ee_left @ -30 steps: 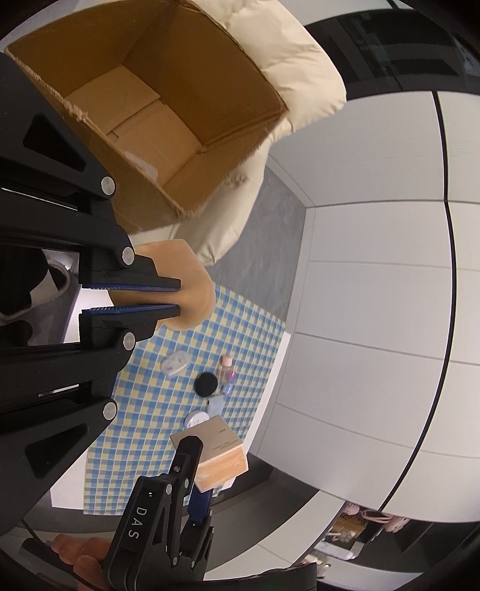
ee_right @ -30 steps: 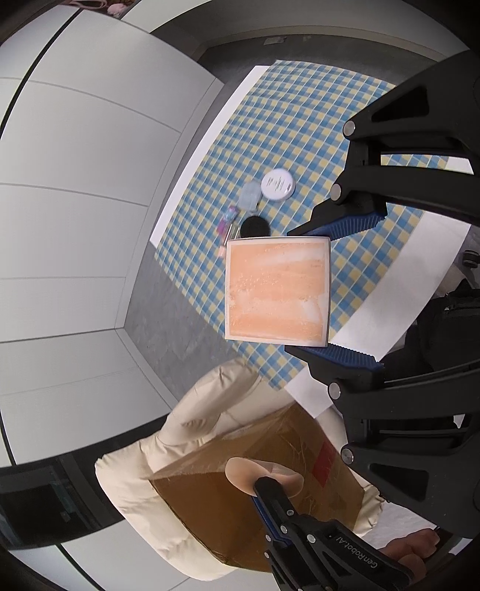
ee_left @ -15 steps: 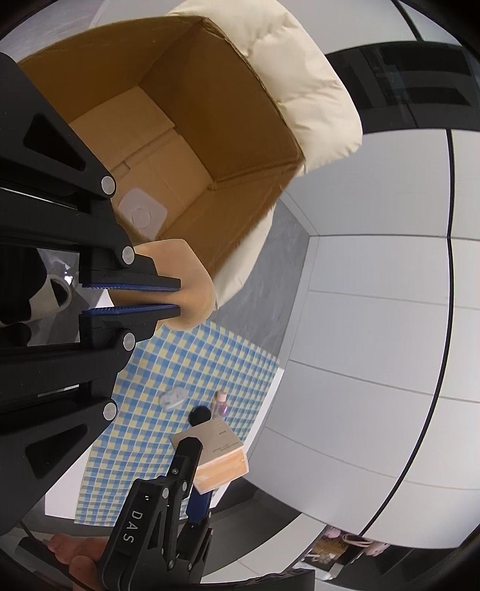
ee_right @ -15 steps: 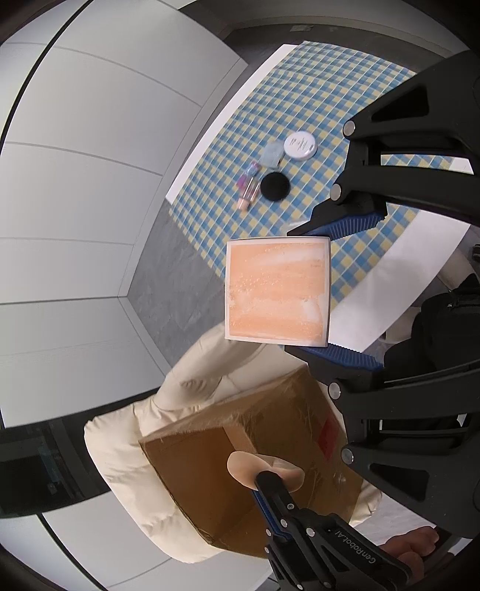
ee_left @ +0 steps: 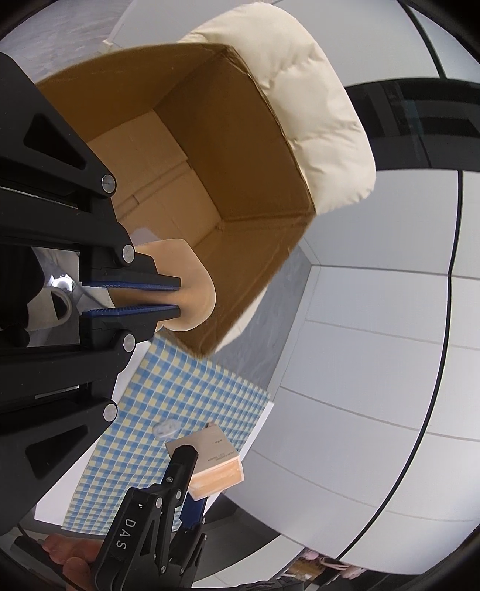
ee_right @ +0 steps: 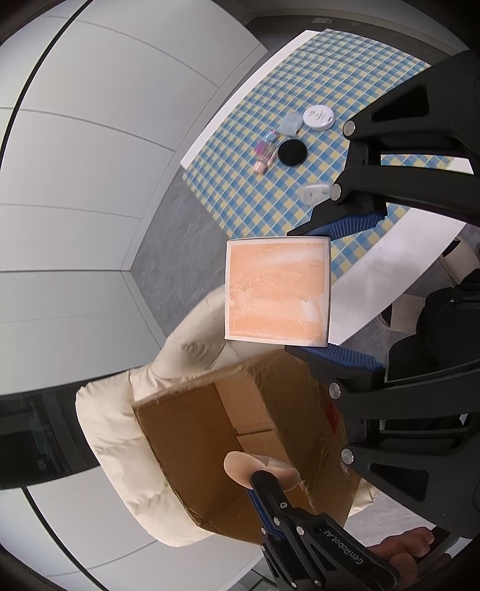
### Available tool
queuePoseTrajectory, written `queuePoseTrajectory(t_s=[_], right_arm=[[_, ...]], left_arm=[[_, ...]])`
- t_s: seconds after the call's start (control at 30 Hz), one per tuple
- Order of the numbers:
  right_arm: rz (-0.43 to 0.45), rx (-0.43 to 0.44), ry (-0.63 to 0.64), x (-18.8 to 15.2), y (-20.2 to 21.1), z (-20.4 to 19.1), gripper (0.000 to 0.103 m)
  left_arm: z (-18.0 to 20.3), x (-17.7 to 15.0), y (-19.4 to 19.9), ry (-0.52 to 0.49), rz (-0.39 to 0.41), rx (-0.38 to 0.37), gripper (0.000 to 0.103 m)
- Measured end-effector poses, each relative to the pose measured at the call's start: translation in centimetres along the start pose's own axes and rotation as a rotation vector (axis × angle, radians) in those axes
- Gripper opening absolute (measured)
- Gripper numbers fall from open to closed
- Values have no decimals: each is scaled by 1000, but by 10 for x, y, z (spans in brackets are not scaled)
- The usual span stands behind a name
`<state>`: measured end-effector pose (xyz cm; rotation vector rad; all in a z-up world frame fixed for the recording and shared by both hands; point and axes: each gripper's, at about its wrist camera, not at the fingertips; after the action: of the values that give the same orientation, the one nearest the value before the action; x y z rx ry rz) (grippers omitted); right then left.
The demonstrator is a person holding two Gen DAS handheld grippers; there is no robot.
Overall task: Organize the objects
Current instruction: 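Lift the tan sponge with left tool while right tool carries the peach box to the box, then lower the tan sponge into the cardboard box and open left tool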
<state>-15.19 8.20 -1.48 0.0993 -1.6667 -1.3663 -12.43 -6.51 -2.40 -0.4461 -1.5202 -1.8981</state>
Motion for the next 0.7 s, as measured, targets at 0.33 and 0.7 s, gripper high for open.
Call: queuePoseTrajectory(t_s=[0.33, 0.7], right_arm=[[12, 38, 61, 19, -8, -38, 53], [22, 68, 108, 34, -15, -68, 54]], left_arm=[[-33, 1, 12, 30, 30, 43, 21], [-78, 11, 34, 158, 135, 186, 103]])
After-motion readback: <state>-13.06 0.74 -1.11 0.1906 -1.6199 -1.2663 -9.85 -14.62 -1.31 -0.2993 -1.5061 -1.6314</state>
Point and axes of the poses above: each gripper's, at about its wrist camera, not at the fingertips, and y roughly against the way its jaws point, z to its right, x to its top, and after that the axes turned 14 degrees about y, right-handed
